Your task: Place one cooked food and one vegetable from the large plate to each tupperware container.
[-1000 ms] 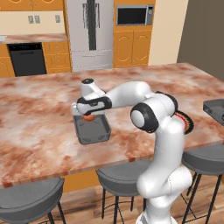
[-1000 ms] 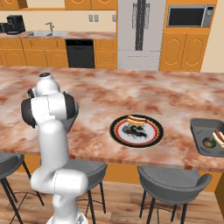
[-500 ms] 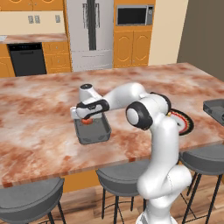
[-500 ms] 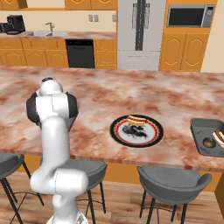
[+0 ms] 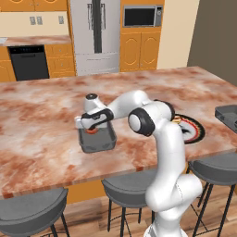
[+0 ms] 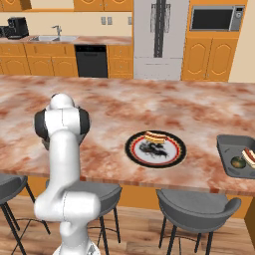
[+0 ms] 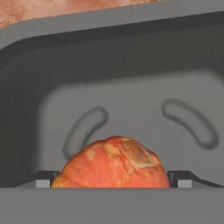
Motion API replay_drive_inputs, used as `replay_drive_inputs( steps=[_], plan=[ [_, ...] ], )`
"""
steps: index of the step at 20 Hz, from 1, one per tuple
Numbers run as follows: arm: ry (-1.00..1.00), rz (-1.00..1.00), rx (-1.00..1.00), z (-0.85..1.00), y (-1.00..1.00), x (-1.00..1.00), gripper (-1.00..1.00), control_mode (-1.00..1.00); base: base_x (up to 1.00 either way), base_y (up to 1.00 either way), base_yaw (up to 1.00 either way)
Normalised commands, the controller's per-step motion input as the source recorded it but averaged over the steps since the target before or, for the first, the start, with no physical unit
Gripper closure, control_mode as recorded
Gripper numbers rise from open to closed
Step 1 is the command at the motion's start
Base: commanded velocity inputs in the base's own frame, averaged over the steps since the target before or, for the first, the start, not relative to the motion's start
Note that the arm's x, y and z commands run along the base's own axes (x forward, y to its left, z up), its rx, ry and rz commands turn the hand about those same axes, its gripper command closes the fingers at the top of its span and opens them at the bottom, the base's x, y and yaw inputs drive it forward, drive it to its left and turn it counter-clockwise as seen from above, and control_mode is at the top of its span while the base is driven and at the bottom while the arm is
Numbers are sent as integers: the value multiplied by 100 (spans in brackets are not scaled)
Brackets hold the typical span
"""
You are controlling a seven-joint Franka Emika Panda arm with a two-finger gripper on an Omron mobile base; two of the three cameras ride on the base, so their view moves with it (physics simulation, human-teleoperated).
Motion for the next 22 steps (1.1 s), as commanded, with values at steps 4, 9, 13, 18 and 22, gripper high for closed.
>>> replay_drive_inputs(
  steps=[4,9,13,18,22],
  plan=[
    [0,0,0,-25,0,21,100,-100,0,0,0],
    [0,0,0,-11,0,4,100,-100,0,0,0],
    [0,0,0,-1,-16,-11,-100,-100,0,0,0],
    [0,0,2,0,-59,-51,-100,-100,0,0,0],
    [0,9,2,-1,-61,-47,-100,-100,0,0,0]
  ],
)
